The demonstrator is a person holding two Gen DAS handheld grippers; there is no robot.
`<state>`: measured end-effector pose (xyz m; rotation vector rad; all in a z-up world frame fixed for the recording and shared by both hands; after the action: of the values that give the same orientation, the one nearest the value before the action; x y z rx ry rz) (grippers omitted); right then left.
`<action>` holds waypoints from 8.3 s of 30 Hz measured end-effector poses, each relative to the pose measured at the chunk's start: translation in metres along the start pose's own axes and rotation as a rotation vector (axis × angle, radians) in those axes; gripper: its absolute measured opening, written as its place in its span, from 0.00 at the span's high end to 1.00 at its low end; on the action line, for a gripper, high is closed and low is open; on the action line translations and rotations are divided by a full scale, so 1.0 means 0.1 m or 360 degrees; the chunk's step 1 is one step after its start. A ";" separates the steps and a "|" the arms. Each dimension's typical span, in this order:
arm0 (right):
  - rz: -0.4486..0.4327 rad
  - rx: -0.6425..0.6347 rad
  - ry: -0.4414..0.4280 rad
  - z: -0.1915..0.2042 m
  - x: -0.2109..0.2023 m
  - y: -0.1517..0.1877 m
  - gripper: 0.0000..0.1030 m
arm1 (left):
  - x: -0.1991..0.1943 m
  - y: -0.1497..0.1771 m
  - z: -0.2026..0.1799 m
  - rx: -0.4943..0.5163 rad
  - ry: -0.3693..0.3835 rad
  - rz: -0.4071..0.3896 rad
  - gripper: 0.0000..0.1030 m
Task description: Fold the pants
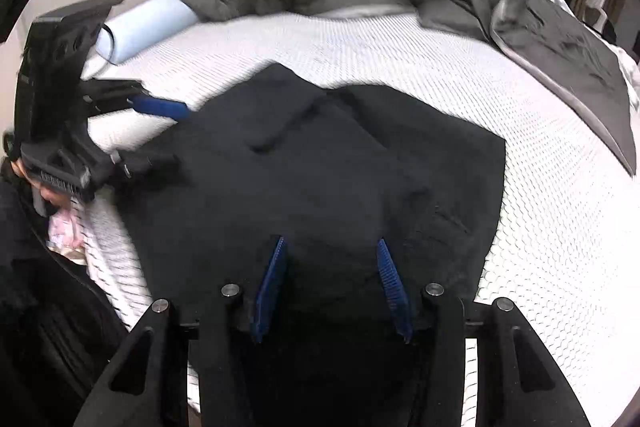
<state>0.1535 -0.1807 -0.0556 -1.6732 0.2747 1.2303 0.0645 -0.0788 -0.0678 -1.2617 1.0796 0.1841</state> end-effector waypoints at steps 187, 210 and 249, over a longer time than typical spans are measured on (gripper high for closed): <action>-0.0803 0.0295 0.0274 -0.31 -1.26 0.38 0.00 | -0.22 0.01 0.35 -0.0374 -0.0699 -0.0476 0.01; -0.0774 0.0279 0.0272 -0.25 -1.19 0.35 0.00 | -0.29 0.02 0.43 -0.0382 -0.0706 -0.0496 0.01; -0.0740 0.0269 0.0283 -0.25 -1.13 0.37 0.00 | -0.26 -0.01 0.32 -0.0392 -0.0741 -0.0528 0.01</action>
<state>0.0920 -0.2578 0.0149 -1.5856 0.0843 0.6962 0.0691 -0.0416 -0.0507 -1.5048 0.4496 0.3454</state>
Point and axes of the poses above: each gripper's, at about its wrist camera, not at the fingertips, and x roughly the way its jaws point, z to its left, y to its underside, the point moved 10 cm from there along x, roughly the way its jaws point, and after that the axes turned 2 degrees about x, right-handed, at the moved point
